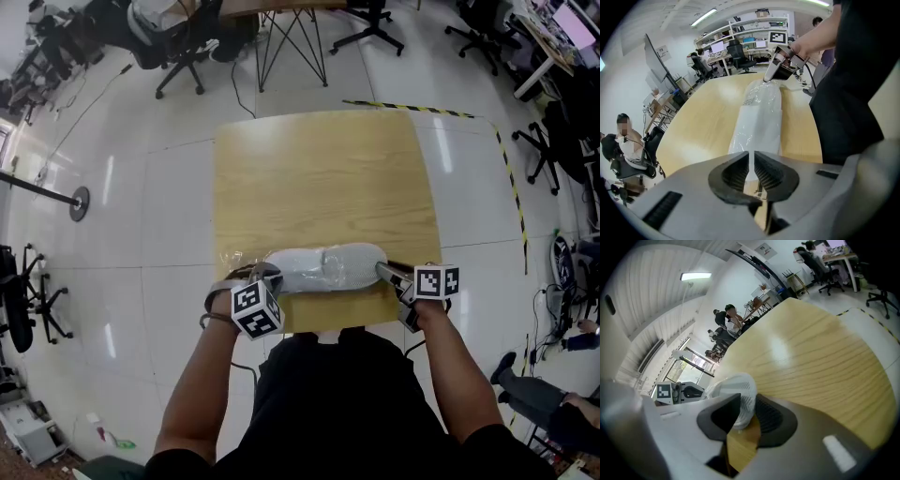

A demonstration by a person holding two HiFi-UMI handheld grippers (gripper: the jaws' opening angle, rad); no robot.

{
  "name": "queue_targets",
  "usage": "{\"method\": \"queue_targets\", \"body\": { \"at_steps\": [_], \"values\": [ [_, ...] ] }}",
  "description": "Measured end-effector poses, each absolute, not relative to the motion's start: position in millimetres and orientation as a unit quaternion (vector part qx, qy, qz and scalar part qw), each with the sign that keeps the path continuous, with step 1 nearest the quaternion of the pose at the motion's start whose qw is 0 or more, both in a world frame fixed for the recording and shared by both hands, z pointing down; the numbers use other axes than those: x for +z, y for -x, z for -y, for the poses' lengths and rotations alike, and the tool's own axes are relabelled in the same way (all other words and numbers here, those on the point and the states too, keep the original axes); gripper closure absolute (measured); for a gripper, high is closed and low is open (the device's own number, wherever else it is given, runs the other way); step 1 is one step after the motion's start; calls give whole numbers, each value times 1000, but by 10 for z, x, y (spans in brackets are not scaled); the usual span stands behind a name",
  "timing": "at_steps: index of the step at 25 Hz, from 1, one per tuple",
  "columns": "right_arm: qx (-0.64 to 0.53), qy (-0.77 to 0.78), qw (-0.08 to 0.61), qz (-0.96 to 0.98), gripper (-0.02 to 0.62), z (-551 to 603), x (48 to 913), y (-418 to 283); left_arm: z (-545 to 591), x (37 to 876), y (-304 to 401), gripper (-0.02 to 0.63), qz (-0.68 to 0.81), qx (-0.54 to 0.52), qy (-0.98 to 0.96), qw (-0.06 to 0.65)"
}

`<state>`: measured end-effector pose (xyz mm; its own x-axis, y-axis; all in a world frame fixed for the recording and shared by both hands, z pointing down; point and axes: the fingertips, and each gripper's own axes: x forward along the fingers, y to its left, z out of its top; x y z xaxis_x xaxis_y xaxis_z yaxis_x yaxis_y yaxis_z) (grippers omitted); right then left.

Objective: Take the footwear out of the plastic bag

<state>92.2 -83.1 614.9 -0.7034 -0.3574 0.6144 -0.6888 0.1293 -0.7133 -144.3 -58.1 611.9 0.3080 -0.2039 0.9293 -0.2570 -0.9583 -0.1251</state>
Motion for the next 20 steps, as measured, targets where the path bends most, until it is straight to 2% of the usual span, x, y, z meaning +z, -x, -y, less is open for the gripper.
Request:
{"method": "queue_targets", "body": {
  "at_steps": [20],
  "values": [
    [546,-375,159,732,491,798,6100,-1009,536,6087,1990,577,183,585,-789,34]
  ]
}}
